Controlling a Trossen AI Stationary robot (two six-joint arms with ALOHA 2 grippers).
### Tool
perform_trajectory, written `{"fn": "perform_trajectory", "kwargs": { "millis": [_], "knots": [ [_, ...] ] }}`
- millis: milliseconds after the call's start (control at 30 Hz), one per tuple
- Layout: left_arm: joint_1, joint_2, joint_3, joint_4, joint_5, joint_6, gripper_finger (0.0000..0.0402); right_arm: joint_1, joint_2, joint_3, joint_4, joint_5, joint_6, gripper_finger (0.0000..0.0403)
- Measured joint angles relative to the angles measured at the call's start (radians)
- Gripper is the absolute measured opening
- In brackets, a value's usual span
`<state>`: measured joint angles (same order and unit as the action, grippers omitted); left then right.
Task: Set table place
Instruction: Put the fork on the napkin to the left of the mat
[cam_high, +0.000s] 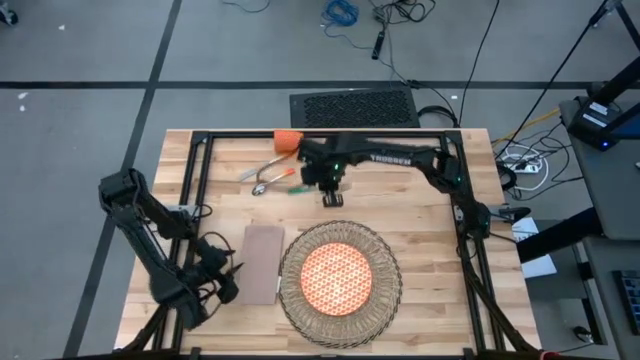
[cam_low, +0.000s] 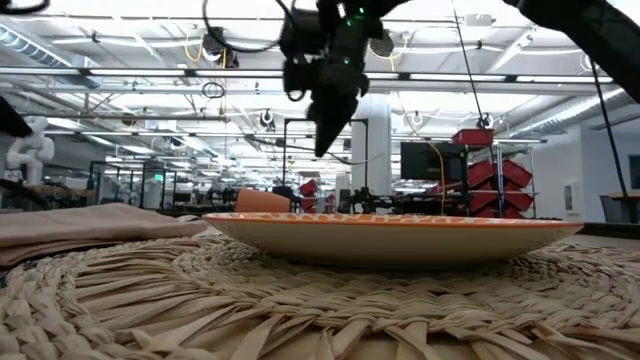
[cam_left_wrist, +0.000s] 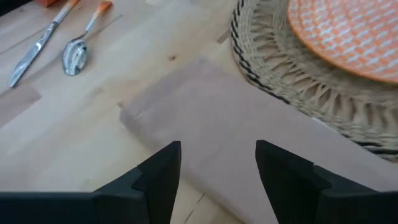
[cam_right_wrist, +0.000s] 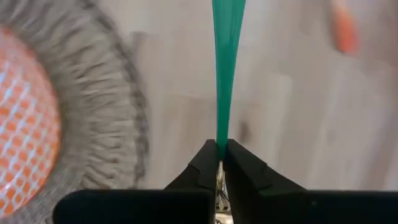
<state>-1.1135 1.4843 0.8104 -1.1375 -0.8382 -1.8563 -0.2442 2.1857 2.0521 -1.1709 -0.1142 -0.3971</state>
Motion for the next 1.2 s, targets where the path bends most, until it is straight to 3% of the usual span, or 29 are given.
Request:
{"fn": "perform_trajectory", "kwargs": {
  "millis": [267, 433, 867, 1200],
  "knots": [
    [-0.159, -0.214, 0.0, -0.292, -0.009, -0.246, 0.0194, 0.189, 0.017, -0.002, 0.103, 0.017, -0.146, 0.0],
    [-0.203, -0.292, 0.0, -0.366, -0.011, -0.283, 0.0194, 0.252, 0.035, -0.001, 0.202, 0.018, -0.242, 0.0],
    [-0.205, -0.3, 0.0, -0.369, -0.035, -0.28, 0.0194, 0.333, 0.151, -0.002, 0.4, 0.004, -0.407, 0.0],
    [-0.204, -0.336, -0.028, -0.195, -0.084, -0.284, 0.0194, 0.358, 0.151, 0.028, 0.473, 0.019, -0.452, 0.0]
  ]
}}
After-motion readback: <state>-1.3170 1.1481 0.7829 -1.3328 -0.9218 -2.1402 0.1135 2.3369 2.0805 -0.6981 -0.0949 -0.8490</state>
